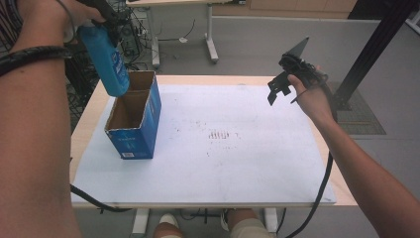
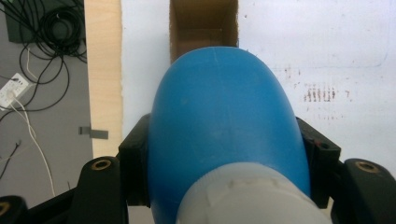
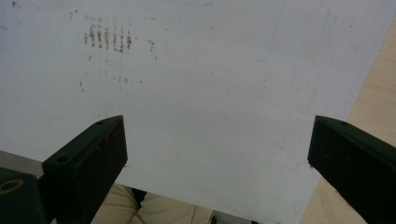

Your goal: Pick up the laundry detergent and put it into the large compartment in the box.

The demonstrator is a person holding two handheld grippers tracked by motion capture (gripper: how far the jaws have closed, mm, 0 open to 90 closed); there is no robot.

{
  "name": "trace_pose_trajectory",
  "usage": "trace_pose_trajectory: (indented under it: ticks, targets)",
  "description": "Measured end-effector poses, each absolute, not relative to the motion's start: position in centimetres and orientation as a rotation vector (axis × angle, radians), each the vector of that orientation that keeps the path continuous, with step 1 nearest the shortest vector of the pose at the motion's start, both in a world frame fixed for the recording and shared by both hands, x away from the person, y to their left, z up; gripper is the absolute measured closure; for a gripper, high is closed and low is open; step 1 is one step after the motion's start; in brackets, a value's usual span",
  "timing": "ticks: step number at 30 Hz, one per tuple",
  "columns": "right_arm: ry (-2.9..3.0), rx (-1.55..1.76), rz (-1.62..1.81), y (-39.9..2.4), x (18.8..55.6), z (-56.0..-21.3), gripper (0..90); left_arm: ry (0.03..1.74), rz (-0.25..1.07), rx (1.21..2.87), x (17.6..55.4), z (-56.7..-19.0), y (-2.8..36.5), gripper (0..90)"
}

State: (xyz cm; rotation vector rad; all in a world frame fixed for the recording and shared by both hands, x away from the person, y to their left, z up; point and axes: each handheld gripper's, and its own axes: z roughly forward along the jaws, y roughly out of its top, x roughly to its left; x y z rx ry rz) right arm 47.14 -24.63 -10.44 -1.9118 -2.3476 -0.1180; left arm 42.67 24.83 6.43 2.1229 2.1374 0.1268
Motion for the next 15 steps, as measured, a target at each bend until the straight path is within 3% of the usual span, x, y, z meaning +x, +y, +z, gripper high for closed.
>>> trace_pose_trajectory:
  ticks: [15]
  targets:
    - [-2.330,-1.919,-0.115,-24.9,47.2,-10.9,4.5,2.141,0.093,2.132,43.6,4.1,25.3,37.1]
